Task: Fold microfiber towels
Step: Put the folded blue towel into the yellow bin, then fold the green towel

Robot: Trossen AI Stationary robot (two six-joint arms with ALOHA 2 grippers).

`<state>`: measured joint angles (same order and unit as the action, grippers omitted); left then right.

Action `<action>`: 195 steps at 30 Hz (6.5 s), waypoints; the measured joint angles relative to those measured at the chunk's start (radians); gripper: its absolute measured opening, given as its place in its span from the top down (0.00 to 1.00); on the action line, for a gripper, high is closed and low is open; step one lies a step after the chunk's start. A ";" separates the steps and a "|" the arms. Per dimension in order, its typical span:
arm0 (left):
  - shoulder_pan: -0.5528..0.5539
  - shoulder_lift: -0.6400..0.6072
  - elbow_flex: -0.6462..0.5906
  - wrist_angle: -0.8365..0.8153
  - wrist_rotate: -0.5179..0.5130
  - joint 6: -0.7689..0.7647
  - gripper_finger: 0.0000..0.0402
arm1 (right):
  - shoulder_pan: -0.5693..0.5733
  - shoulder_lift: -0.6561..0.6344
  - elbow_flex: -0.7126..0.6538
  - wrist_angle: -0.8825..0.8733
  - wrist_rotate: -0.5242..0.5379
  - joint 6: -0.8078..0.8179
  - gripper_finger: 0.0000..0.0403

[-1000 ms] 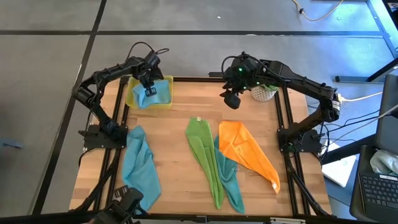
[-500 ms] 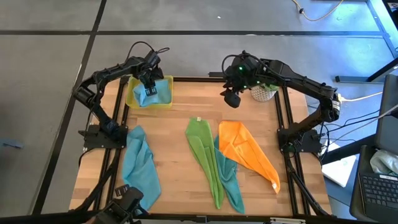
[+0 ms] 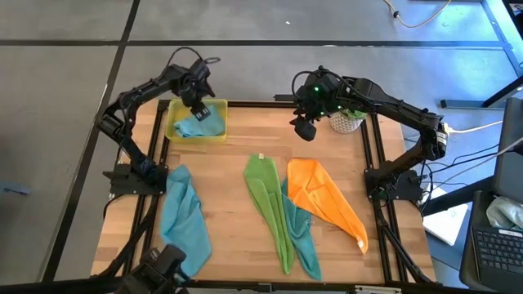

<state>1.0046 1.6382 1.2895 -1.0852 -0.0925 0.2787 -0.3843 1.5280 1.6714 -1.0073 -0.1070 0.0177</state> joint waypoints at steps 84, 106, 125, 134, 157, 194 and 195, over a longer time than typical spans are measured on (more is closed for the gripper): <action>-0.207 -0.198 -0.161 -0.059 -0.095 -0.045 0.66 | 0.004 0.000 0.000 -0.019 -0.043 0.073 0.51; -0.483 -0.120 -0.178 0.056 0.285 0.097 0.66 | 0.004 0.001 0.000 -0.006 -0.052 0.048 0.51; -0.422 0.043 -0.178 0.022 -0.035 0.147 0.66 | 0.062 0.001 0.000 -0.033 -0.053 0.074 0.51; -0.422 -0.027 -0.178 -0.186 -0.078 0.043 0.66 | 0.062 0.001 0.000 -0.033 -0.052 0.044 0.51; -0.729 -0.511 -0.178 0.052 0.050 -0.912 0.66 | 0.061 0.115 -0.295 0.395 -0.235 0.153 0.56; -0.819 -0.715 -0.176 0.292 0.007 -1.030 0.66 | 0.047 0.723 -0.001 0.227 -0.277 0.120 0.51; -0.819 -0.718 -0.176 0.291 0.007 -1.024 0.66 | 0.047 0.724 -0.001 0.218 -0.276 0.125 0.51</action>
<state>0.1860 0.9201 1.1131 -0.7946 -0.0853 -0.7450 -0.3374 2.2524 1.6705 -0.7893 -0.3829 0.1427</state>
